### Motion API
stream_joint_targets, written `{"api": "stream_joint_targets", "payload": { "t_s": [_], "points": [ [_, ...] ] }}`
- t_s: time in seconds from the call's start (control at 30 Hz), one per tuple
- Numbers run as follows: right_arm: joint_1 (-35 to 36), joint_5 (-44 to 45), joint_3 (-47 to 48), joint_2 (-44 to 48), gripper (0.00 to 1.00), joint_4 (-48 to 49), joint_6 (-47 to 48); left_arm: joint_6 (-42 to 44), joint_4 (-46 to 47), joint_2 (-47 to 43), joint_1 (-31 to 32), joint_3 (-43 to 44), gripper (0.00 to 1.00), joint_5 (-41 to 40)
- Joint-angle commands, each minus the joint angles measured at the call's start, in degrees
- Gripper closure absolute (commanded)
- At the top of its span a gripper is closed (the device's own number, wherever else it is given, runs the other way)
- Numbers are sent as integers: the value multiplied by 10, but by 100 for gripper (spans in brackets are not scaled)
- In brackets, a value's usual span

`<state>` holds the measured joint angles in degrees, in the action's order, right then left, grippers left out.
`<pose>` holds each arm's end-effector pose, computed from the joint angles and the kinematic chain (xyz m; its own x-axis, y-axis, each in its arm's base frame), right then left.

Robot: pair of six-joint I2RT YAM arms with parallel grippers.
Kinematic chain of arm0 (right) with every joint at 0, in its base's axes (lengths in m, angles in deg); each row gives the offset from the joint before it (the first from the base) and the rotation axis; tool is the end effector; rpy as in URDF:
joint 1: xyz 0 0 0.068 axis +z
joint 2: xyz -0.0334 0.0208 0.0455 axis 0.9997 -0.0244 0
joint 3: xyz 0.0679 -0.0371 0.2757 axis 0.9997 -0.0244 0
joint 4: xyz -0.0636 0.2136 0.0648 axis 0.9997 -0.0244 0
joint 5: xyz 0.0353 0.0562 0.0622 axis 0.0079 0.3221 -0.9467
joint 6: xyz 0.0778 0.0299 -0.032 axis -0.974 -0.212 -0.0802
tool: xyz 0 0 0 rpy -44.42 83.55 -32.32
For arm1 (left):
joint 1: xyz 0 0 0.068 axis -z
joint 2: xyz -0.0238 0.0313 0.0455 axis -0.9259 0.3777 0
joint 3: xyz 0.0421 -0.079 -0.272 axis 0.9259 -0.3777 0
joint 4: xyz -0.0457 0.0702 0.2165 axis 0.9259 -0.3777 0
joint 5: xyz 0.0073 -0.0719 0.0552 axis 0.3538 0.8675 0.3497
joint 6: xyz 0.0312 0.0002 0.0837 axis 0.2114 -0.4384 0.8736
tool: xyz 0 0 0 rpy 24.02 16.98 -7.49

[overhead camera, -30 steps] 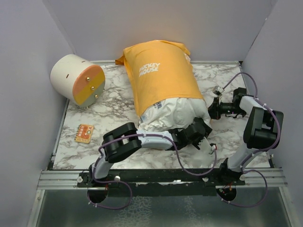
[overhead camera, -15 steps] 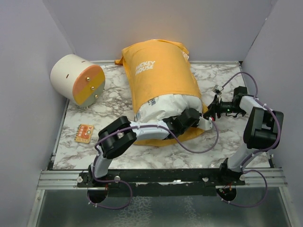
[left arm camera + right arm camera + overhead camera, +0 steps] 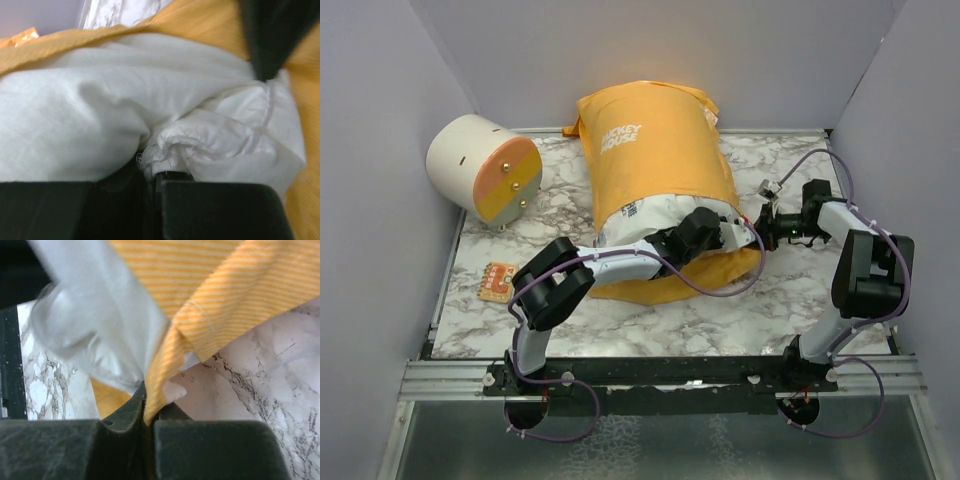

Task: Put the pillow into the pillowcase
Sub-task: Stuff the pillow into the pillowcase.

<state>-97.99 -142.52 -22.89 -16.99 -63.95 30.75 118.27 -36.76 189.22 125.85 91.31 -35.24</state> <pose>0.2881 0.0265 0.1965 -0.5726 -0.2246 -0.7885 -0.7990 0.3681 0.4755 0.2630 -0.3851 0.2337 0.2328 0.6903 -0.6851 0.7007 0.3695 0.6104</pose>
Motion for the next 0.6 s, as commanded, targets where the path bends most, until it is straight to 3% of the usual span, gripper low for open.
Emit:
{"api": "stream_joint_targets", "payload": {
  "t_s": [0.0, 0.13, 0.27, 0.43, 0.57],
  "points": [
    [-2, 9, -25, 66, 99, -58, 72, -42, 108, -19, -92, 13, 100, -139],
    [-2, 3, -32, 70, 99, -77, 96, -94, 130, -39, -118, 10, 100, -145],
    [-2, -21, -15, 30, 93, -110, 122, -102, 175, -82, -118, -32, 100, -84],
    [-1, -54, 36, -31, 68, -164, 151, -85, 240, -109, -118, -100, 100, -15],
    [-1, -55, 47, -46, 53, -135, 114, -91, 255, -115, -118, -120, 100, 20]
  ]
}}
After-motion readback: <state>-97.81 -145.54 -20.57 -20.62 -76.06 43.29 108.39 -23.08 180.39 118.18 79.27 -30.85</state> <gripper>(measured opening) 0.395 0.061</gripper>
